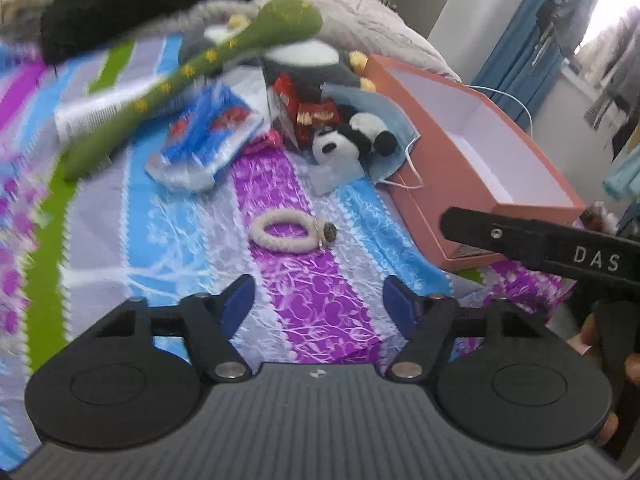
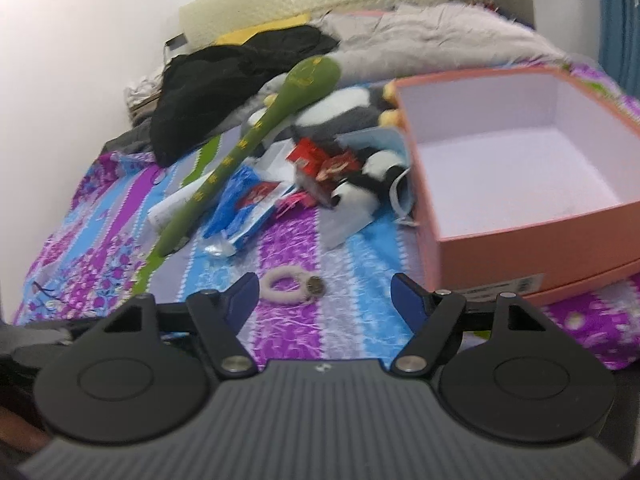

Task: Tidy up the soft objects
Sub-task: 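Lower the left gripper onto the white fuzzy ring toy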

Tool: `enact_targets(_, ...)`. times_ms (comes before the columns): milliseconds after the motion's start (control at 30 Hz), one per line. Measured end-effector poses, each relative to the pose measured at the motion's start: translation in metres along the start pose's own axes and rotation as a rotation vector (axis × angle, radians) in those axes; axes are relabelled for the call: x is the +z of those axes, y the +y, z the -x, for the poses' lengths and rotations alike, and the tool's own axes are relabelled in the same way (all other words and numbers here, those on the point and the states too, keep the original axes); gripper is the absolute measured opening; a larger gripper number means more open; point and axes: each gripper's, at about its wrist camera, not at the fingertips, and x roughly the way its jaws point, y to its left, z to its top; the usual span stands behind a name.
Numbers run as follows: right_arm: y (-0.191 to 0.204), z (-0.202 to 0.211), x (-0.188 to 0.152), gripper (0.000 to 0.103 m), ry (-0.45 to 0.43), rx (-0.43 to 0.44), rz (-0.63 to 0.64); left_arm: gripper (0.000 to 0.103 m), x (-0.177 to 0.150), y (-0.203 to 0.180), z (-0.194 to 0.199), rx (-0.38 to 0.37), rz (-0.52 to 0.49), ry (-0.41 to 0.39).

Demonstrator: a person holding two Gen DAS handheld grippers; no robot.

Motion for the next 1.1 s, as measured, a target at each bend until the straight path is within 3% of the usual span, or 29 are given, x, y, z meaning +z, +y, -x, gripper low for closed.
enact_targets(233, 0.009, -0.037, 0.015, 0.066, 0.032, 0.065, 0.024, 0.062, 0.012, 0.018, -0.033, -0.028, 0.045, 0.002)
enact_targets(667, -0.002, -0.116, 0.038, 0.055, 0.112, -0.01, 0.041, 0.053, 0.036, 0.012, -0.098, -0.104, -0.038, 0.035)
enact_targets(933, -0.015, -0.153, 0.041, 0.055, 0.159, -0.04, -0.009, 0.047, 0.041, 0.017, -0.125, -0.086, -0.014, 0.055)
enact_targets(1100, -0.019, -0.175, 0.041, 0.055, 0.172, -0.053, -0.033, 0.031, 0.041, 0.023, -0.13, -0.103, 0.037, 0.052)
